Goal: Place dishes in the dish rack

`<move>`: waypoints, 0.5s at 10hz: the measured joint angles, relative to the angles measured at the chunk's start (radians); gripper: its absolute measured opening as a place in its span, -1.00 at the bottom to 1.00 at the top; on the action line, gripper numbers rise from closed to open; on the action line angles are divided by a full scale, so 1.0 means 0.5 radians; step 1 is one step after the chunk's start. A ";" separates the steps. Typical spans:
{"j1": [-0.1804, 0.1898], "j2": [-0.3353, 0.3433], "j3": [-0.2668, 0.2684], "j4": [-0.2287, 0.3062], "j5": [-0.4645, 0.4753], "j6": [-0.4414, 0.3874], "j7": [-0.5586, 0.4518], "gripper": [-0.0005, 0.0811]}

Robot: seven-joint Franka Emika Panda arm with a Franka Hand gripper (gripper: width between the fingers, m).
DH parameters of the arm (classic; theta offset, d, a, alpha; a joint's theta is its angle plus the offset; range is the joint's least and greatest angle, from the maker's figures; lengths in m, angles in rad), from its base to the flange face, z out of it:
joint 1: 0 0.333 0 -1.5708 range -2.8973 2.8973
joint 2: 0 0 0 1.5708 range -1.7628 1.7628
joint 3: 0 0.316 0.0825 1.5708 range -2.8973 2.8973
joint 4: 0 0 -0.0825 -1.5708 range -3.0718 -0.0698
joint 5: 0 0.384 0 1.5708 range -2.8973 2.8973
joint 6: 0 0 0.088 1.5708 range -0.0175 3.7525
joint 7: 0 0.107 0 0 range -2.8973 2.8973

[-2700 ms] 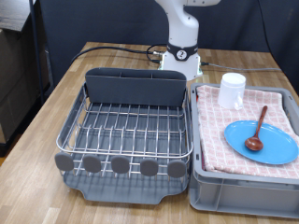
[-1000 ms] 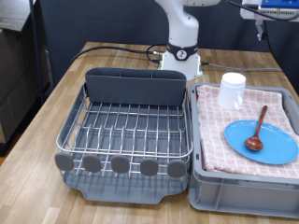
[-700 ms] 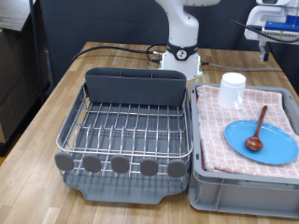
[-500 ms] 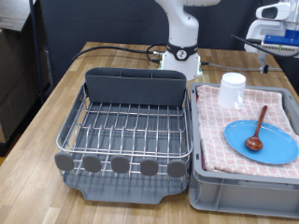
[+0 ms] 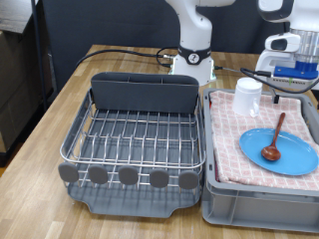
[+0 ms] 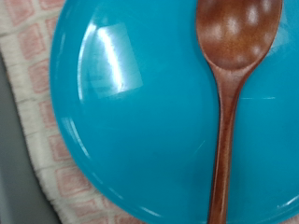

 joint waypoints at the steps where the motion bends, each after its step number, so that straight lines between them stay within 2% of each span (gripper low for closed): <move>1: 0.001 0.040 -0.014 -0.002 -0.045 0.033 0.040 0.98; 5: 0.012 0.124 -0.042 -0.007 -0.156 0.134 0.149 0.98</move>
